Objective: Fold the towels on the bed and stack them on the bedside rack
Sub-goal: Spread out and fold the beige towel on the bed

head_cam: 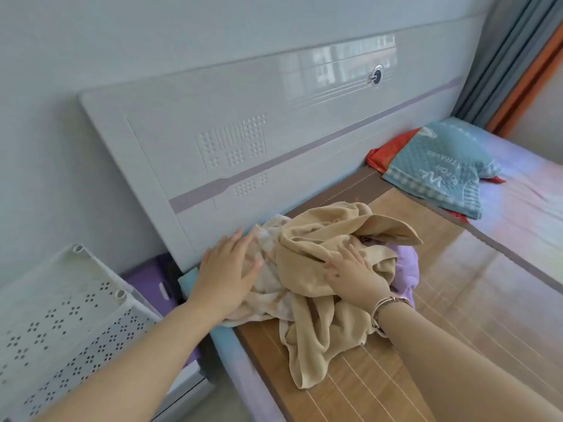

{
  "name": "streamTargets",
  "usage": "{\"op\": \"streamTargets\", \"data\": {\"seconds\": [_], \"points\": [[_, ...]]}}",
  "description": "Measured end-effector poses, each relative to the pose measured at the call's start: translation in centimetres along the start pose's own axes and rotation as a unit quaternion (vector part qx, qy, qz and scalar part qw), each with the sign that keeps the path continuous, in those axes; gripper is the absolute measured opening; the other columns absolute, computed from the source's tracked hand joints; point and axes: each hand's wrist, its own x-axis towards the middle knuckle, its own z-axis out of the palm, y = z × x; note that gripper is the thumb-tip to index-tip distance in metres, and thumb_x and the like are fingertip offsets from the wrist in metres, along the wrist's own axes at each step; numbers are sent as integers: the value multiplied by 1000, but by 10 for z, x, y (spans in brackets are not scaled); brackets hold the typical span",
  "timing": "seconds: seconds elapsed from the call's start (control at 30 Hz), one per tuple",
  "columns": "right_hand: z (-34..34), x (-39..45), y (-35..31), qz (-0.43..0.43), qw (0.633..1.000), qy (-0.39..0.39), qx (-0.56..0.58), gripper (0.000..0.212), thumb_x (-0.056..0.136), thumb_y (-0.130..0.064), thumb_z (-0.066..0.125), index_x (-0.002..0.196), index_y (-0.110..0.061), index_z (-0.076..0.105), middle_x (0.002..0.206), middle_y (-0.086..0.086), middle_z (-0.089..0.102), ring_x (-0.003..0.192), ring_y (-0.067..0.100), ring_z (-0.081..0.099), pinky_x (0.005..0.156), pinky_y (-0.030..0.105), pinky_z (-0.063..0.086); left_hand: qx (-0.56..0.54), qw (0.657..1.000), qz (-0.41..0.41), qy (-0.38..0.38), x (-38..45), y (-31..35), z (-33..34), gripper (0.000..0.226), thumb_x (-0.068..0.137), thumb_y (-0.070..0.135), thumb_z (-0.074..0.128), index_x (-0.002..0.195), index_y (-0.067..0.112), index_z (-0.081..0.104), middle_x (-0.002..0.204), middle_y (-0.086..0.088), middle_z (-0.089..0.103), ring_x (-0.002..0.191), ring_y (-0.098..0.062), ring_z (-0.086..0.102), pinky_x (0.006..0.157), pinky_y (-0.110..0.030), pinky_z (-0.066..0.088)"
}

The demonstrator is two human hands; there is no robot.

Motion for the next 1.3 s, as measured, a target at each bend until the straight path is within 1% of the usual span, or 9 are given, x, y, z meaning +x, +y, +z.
{"op": "streamTargets", "data": {"seconds": [0.23,0.3,0.4,0.57,0.7,0.77,0.83,1.1,1.3], "points": [[11,25,18,90,994,-56,14,31,97,-21,31,104,-12,60,134,8,49,141,23,26,115,37,17,-33,999,27,-22,21,-5,23,57,98,40,41,150,24,23,158,6,19,145,-13,19,119,-39,18],[2,12,15,76,994,-1,82,29,98,-17,35,78,-13,55,94,5,59,99,20,57,83,21,39,-55,997,23,-38,21,4,23,57,98,35,44,150,24,24,158,7,19,145,-13,19,118,-42,20],[-9,-7,16,75,971,54,220,26,92,-20,46,78,-17,67,71,-5,57,61,9,47,52,11,37,-50,996,44,-63,15,29,21,60,96,29,49,150,27,23,158,7,20,144,-14,21,117,-42,22],[-54,-60,29,49,943,38,328,34,97,-14,43,71,-20,64,78,-6,61,80,11,54,64,9,41,-120,978,114,-128,-2,103,8,66,93,7,46,149,35,23,154,12,26,139,-12,29,115,-32,28],[-103,-131,53,33,912,66,404,31,99,-15,44,78,-17,68,86,-5,63,87,8,55,83,20,44,-212,948,135,-198,-30,185,-3,73,86,-11,38,144,34,35,121,3,52,87,-6,53,68,-7,43],[-126,-173,71,20,896,97,434,32,98,-13,46,77,-19,69,95,2,65,95,13,55,93,32,43,-260,924,164,-226,-49,230,-5,66,87,-12,35,140,25,44,123,4,55,102,-4,56,79,-5,43],[-148,-218,91,8,873,116,473,29,97,-6,46,80,-13,68,91,9,64,89,18,57,85,32,47,-273,909,205,-240,-68,270,-4,60,86,-10,36,129,26,55,131,7,57,115,0,55,96,-12,41],[-206,-411,166,31,747,200,633,15,66,1,51,77,-9,54,69,11,49,51,16,48,42,19,38,-164,890,364,-221,-162,420,5,16,75,22,64,90,25,60,94,6,50,70,7,46,66,-8,35],[-223,-551,213,21,793,270,546,21,62,-7,50,80,-16,52,70,2,42,57,12,38,48,22,30,-215,851,446,-175,-227,521,4,19,65,25,56,68,17,39,63,10,43,63,-10,38,60,-26,31]]}}
